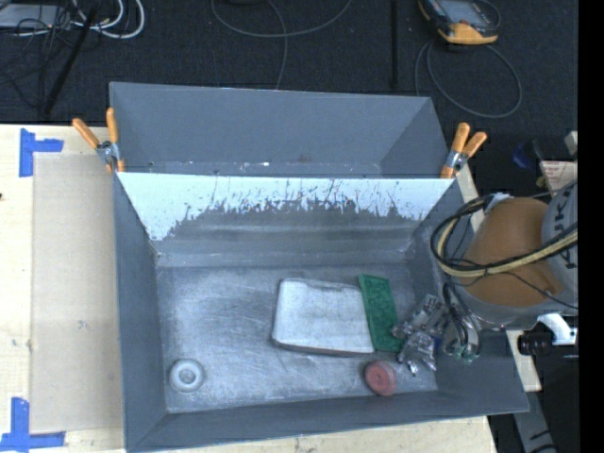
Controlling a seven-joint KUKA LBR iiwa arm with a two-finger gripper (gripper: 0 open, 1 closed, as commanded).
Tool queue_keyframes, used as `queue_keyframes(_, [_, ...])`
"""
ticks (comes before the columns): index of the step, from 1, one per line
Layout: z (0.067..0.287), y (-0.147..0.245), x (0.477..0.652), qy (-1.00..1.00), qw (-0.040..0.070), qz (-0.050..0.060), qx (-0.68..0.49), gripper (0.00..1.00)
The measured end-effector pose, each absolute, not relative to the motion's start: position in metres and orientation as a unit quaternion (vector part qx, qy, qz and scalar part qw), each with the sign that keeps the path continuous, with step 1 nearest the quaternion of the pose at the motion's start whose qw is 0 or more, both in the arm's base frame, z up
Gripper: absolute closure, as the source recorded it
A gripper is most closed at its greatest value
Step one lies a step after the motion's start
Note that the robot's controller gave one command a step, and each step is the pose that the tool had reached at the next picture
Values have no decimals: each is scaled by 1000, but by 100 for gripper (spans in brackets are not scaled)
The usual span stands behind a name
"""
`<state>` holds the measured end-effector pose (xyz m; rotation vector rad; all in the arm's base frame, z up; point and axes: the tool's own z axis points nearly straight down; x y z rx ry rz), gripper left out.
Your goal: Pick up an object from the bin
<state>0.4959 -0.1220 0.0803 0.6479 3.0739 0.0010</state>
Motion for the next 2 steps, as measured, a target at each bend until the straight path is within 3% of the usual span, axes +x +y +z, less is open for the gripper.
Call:
queue_keyframes(1, [93, -122, 496, 979, 0, 1, 205, 100])
queue_keyframes(2, [126, -122, 496, 979, 1, 0, 204, 100])
